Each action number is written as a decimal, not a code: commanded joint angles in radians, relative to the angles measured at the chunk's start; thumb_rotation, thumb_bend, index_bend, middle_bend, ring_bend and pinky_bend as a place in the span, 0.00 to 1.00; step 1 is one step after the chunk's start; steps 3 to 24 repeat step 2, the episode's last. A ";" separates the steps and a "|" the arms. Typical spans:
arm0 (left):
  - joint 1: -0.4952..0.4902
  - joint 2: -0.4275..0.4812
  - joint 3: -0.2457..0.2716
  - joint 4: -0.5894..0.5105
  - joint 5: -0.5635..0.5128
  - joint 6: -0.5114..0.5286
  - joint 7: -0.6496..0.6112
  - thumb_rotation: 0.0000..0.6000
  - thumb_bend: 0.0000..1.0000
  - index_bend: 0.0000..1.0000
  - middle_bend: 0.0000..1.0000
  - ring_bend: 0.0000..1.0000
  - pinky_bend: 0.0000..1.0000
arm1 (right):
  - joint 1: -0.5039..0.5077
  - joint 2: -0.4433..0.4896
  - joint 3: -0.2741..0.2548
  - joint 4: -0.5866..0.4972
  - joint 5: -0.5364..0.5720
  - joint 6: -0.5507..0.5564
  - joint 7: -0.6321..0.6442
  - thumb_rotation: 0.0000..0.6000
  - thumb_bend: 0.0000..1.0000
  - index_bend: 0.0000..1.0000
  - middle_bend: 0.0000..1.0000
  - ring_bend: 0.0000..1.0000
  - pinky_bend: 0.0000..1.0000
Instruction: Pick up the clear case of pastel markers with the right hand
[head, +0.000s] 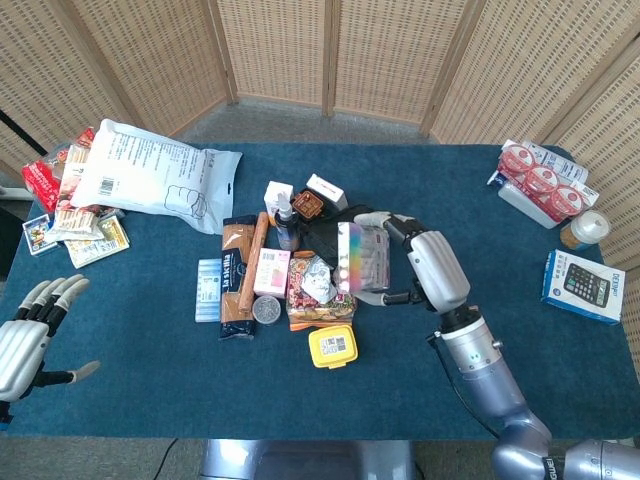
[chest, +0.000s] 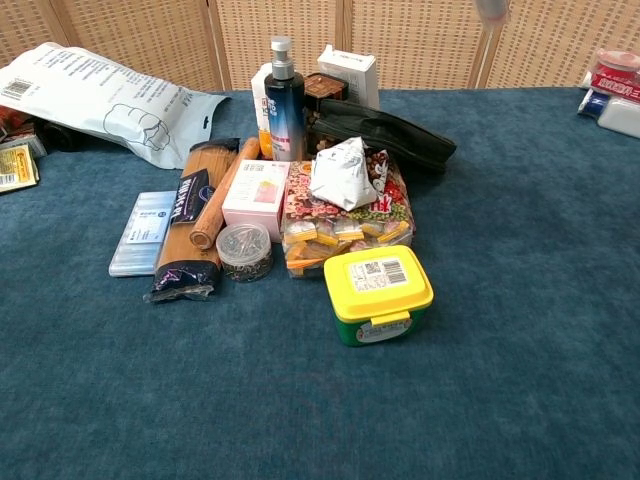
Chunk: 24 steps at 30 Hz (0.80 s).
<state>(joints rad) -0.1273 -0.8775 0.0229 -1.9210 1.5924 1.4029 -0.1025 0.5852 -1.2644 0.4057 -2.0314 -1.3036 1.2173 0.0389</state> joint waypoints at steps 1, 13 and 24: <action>-0.001 0.000 0.000 0.001 0.000 -0.001 0.000 1.00 0.00 0.00 0.00 0.00 0.00 | 0.011 0.008 0.006 -0.027 0.005 0.006 -0.028 1.00 0.04 0.48 0.67 0.59 0.60; -0.001 0.000 0.000 0.001 0.000 -0.001 0.001 1.00 0.00 0.00 0.00 0.00 0.00 | 0.013 0.009 0.006 -0.033 0.005 0.007 -0.033 1.00 0.03 0.48 0.67 0.59 0.60; -0.001 0.000 0.000 0.001 0.000 -0.001 0.001 1.00 0.00 0.00 0.00 0.00 0.00 | 0.013 0.009 0.006 -0.033 0.005 0.007 -0.033 1.00 0.03 0.48 0.67 0.59 0.60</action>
